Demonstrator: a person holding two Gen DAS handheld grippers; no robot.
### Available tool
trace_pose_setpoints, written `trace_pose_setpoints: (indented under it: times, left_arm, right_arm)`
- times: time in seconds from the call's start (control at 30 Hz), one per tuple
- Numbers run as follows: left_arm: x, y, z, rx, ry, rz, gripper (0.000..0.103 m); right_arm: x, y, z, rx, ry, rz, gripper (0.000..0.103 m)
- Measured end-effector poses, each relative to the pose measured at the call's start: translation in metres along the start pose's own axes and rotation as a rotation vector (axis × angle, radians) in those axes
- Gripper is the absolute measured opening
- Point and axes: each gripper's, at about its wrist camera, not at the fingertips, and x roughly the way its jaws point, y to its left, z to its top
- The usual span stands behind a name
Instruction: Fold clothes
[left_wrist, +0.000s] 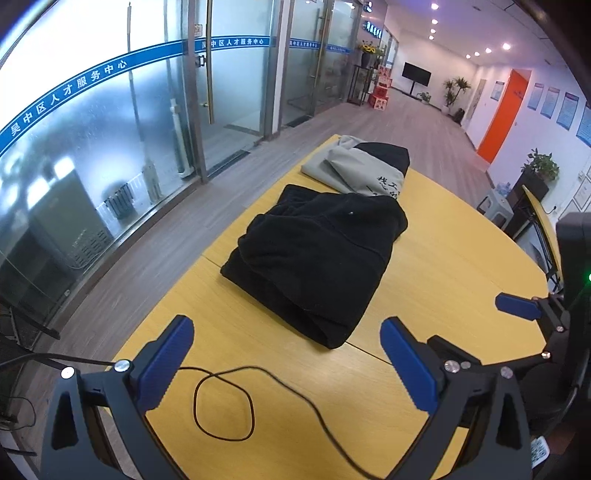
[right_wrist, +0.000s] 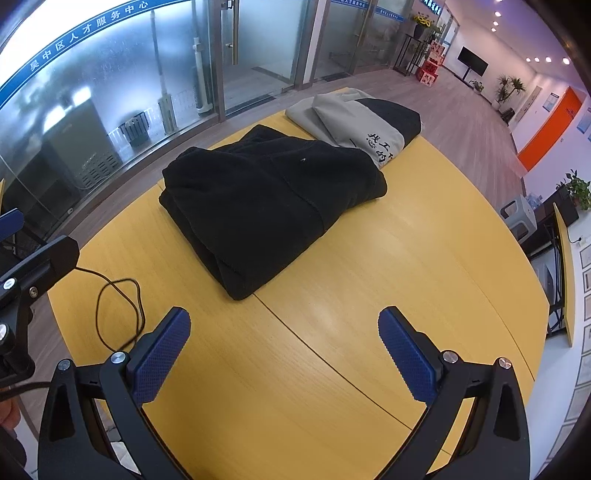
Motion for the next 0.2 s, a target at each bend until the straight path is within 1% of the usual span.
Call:
trace_pose_setpoints:
  times: [0.2]
  left_arm:
    - [0.0046, -0.0056, 0.0034, 0.045, -0.024, 0.086, 0.103]
  right_arm:
    - [0.0052, -0.0009, 0.0028, 0.009, 0.008, -0.002, 0.102]
